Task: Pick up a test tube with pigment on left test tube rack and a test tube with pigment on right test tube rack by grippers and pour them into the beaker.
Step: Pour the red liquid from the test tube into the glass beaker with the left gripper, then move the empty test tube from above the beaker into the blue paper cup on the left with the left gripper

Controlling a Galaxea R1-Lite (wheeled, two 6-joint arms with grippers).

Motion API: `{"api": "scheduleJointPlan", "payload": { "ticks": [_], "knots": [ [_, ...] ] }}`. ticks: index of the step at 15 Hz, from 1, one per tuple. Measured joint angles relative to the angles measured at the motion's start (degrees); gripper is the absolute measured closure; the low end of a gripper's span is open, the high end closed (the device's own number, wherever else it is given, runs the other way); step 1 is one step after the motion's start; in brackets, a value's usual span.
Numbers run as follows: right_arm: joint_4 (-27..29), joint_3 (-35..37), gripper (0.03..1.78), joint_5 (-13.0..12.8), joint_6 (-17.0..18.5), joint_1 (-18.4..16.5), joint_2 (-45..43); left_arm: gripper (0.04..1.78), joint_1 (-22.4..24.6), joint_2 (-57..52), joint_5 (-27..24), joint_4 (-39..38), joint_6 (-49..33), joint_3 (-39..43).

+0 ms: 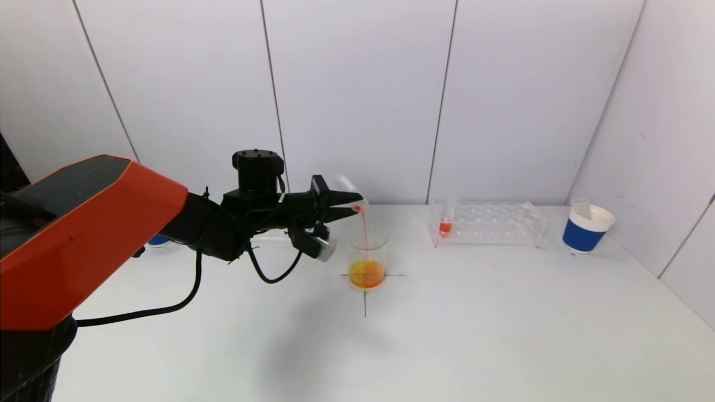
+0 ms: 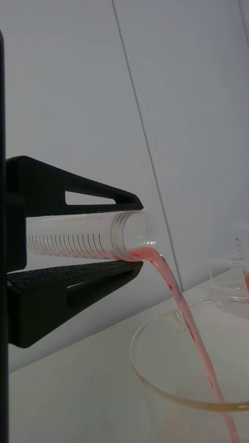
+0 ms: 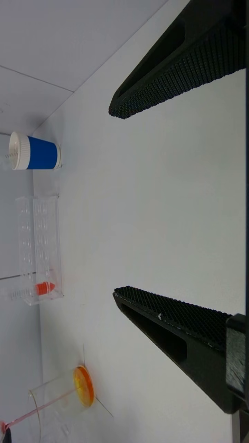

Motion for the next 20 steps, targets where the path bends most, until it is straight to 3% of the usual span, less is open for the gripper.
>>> {"api": "scheduleJointPlan", "payload": {
  "ticks": [14, 20],
  "knots": [
    [0.0, 0.0, 0.05, 0.0, 0.0, 0.0, 0.0, 1.40, -0.4, -1.1, 1.0, 0.4, 4.4, 0.4],
    [0.0, 0.0, 0.05, 0.0, 0.0, 0.0, 0.0, 1.40, -0.4, -2.6, 1.6, -0.1, -6.0, 0.9]
  ]
}}
